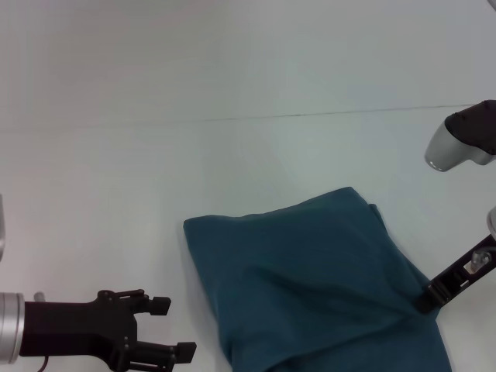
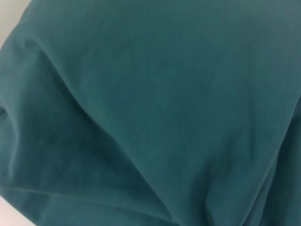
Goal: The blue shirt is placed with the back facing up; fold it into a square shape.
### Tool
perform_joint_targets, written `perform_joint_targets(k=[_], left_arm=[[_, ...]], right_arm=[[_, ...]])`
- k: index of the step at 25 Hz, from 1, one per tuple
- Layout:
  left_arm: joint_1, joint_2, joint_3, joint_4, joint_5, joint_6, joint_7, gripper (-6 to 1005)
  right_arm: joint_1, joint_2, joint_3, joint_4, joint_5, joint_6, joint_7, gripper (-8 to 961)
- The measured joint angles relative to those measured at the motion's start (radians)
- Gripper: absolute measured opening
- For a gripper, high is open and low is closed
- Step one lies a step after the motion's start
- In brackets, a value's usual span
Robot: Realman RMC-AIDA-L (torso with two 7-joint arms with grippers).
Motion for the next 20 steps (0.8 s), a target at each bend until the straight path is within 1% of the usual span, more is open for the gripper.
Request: perform_joint_targets(k=[4,10,14,15,17,18,20], left_arm=[[-0.002,0.001,0.008,-0.011,0.0,-0.012,0.004,938],[-0.003,-0.003,0.029,-0.014,-0.01,-0.024,0.008,937],[0.016,-0.004,0.083,-0.023,-0.054,-0.076,0.006,936],[0.016,-0.004,0.083,-0.023,-0.054,-0.076,0.006,936],[0.027,-0.005,0.124,-0.027,-0.074,-0.109,0.0,936],[0.034,-0.005,0.167,-0.027,-0.09,-0.135,-0.01,936],[0.044,-0.005,0.205,-0.026,-0.105,-0.156,-0.023,936]], right_arm=[[0.002,-0.002,0.019,-0.028,0.022,-0.028,-0.003,65],[0.011,-0.002,0.084,-0.143,0.098,-0.132,-0.008,31],[0.025,-0.003,0.123,-0.193,0.15,-0.196,-0.006,31],[0.029,-0.003,0.125,-0.198,0.153,-0.207,-0.004,31],[0.038,-0.002,0.126,-0.203,0.153,-0.215,0.0,31],[0.043,-0.001,0.126,-0.203,0.154,-0.216,0.003,31],[0.05,-0.001,0.127,-0.202,0.152,-0.217,0.006,31]])
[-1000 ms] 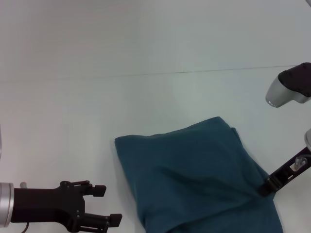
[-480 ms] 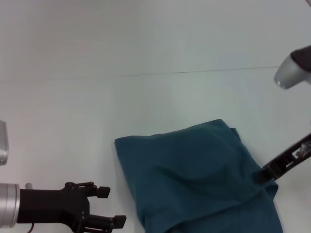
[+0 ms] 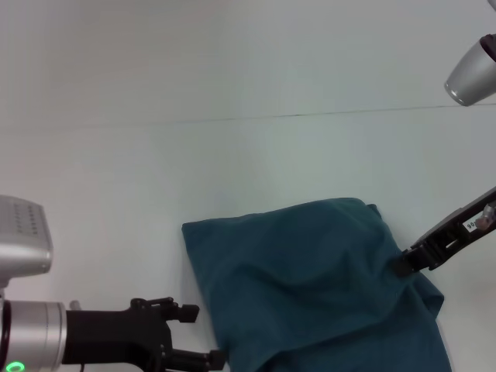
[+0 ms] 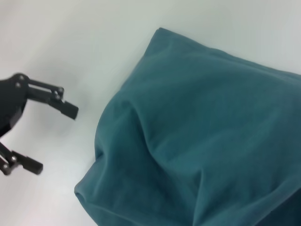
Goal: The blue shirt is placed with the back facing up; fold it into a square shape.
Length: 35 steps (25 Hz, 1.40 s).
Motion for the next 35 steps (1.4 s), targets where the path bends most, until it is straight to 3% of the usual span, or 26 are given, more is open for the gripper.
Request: perform_joint_targets(k=[4,12,18,35], left_arm=[[0.047,-0.001,0.07,0.046,-0.065,-0.033,-0.018,935],[0.223,-0.001,0.278,0.218,-0.169,-0.185,-0.029,934],[0.312,-0.001,0.376,0.27,-0.222,-0.292,-0.038,933],[0.319,-0.001,0.474,0.286,-0.187,-0.299,-0.068,930]], right_arm=[[0.01,0.0,0.007,0.004,-0.004,0.0,0.003,31],[0.03,-0.003,0.009,0.005,-0.008,0.001,0.018,30],[0.047,-0.003,0.01,0.004,-0.009,0.0,0.035,30],[0.067,0.001,0.011,0.011,-0.008,0.008,0.051,31]])
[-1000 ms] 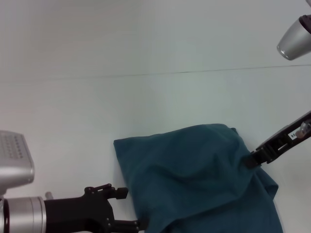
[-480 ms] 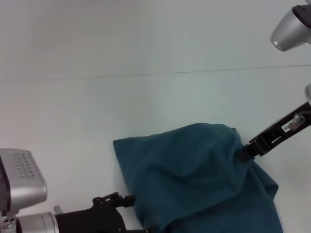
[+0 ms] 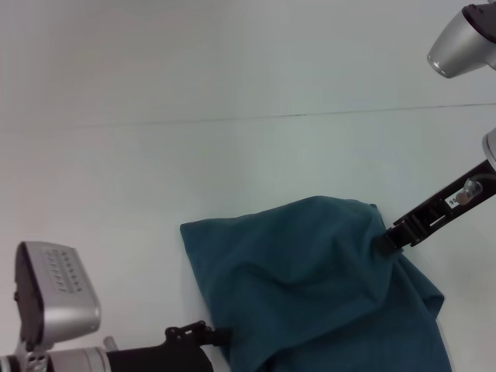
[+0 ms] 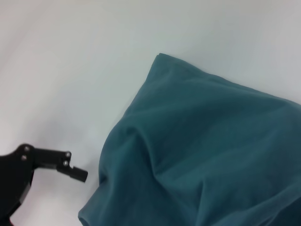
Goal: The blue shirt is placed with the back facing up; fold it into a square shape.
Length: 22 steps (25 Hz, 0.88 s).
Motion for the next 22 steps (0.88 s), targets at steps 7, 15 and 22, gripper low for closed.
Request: perform_joint_targets(k=[7,15,22], left_arm=[[-0.02,0.0,0.063,-0.007,0.034,-0.06,-0.023,929],[-0.05,0.0,0.1,-0.012,0.093,-0.136,-0.091,928],[-0.097,0.001,0.139,-0.026,0.182,-0.141,-0.18,927]], right_arm=[[0.004,0.001,0.0,0.001,0.002,0.0,0.004,30],[0.007,0.0,-0.001,0.01,0.006,0.002,0.004,31],[0.005,0.0,-0.001,0.011,0.006,0.002,0.001,31]])
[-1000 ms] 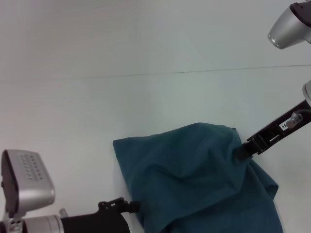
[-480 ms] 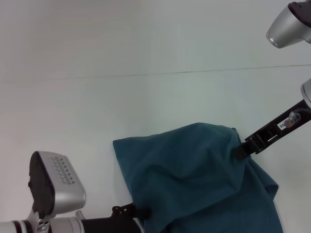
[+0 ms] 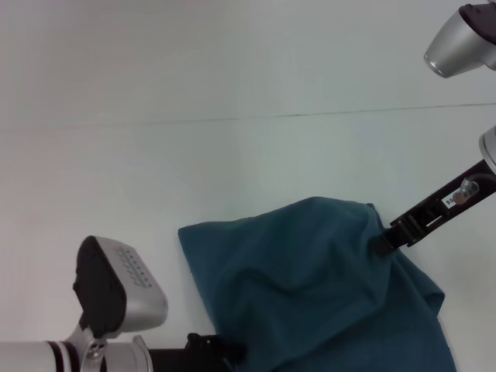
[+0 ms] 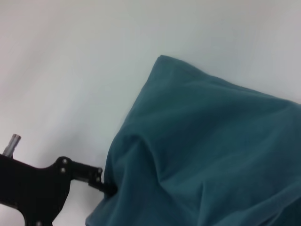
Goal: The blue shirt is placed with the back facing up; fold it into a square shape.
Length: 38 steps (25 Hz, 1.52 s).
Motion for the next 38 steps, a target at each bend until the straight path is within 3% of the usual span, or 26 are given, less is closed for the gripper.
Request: perform_joint_targets(k=[2,5,11,21,26,38], left_arm=[[-0.002,0.001,0.009,0.007,0.008,0.003,-0.003,927],[-0.002,0.001,0.012,0.015,0.01,0.001,-0.005,731],[-0.002,0.001,0.005,0.021,0.009,-0.014,-0.022,493],[-0.012,0.001,0.0,0.018,0.011,-0.031,-0.028,288],[-0.005,0.003,-0.076,0.017,-0.004,-0.026,-0.026,89],[0.008,0.004,-0.164,0.03,-0.088,0.045,0.047,50]], right_arm=[[0.001,0.0,0.0,0.0,0.0,0.0,-0.001,31],[0.001,0.0,0.001,0.0,-0.001,0.0,-0.004,31],[-0.003,-0.002,0.001,0.0,0.0,0.0,-0.006,30],[-0.003,-0.002,0.006,0.004,0.0,0.0,-0.007,30],[-0.005,-0.002,0.008,0.011,-0.002,0.0,-0.009,30],[-0.044,-0.016,-0.052,0.043,-0.003,-0.039,-0.034,31]])
